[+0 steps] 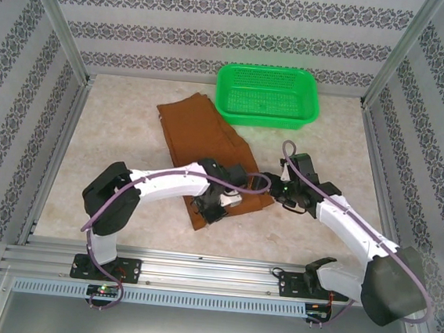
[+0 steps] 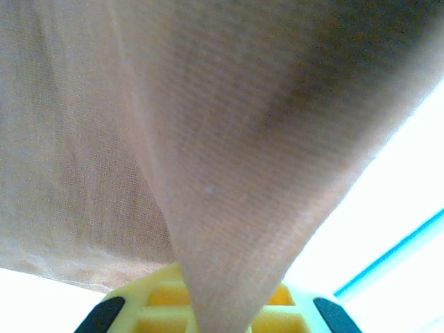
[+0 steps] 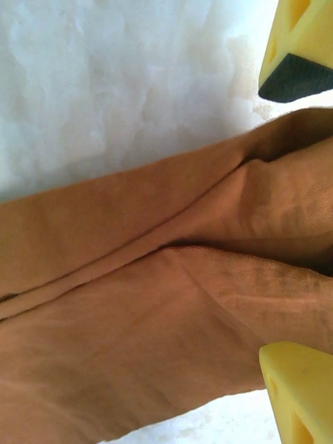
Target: Roll up the long pants
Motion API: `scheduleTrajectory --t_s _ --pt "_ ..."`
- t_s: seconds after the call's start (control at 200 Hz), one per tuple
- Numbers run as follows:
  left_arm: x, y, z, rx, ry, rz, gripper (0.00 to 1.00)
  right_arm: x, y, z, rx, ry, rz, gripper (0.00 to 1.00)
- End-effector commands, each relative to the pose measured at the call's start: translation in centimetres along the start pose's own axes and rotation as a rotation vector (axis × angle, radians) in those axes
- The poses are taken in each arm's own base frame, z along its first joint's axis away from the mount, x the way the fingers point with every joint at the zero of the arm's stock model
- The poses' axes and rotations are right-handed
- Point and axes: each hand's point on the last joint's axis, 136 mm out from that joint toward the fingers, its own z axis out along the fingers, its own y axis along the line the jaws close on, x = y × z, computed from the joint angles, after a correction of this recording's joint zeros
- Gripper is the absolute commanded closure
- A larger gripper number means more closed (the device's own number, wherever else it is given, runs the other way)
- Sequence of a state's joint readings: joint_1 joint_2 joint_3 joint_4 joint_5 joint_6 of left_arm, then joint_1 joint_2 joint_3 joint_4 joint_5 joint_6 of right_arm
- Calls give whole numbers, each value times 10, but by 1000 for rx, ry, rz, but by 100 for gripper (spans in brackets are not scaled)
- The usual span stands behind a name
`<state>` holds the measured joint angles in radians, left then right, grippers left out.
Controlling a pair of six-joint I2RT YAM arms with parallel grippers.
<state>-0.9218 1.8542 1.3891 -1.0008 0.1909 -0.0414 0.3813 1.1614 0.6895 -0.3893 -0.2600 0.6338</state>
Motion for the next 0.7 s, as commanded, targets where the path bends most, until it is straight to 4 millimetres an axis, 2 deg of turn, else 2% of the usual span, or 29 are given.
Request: scheduleTrajectory --t_s 0.0,0.13,0.27,0.39,0.445,0.475,0.515,0.585,0.619,0.654,0.694 --pt "6 -19 -11 200 75 -12 90 4 -7 -6 15 -1 13 9" --pt "-4 -11 -10 345 102 -123 89 1 -9 -14 40 -23 7 6" --pt "-16 -6 -18 487 79 -178 89 -7 -16 -26 105 -64 3 5" --pt "-23 7 -22 510 71 -207 88 -14 -15 -39 118 -109 -2 7" --pt "-25 15 -21 504 75 -221 88 -16 -11 -41 100 -116 -4 11" --pt "-27 19 -21 512 76 -222 88 -16 -8 -40 81 -113 -6 15" --pt "-29 25 -19 514 76 -233 88 -15 -4 -38 57 -104 -8 28" --pt "-32 37 -13 522 86 -263 87 -15 4 -31 15 -85 -9 73" --pt "-34 44 -11 521 88 -281 87 -15 6 -27 9 -71 -7 89" --pt "-34 48 -9 525 87 -290 87 -15 8 -23 1 -56 -7 95" --pt "-35 52 -7 524 84 -294 85 -15 12 -19 -16 -37 -11 97"
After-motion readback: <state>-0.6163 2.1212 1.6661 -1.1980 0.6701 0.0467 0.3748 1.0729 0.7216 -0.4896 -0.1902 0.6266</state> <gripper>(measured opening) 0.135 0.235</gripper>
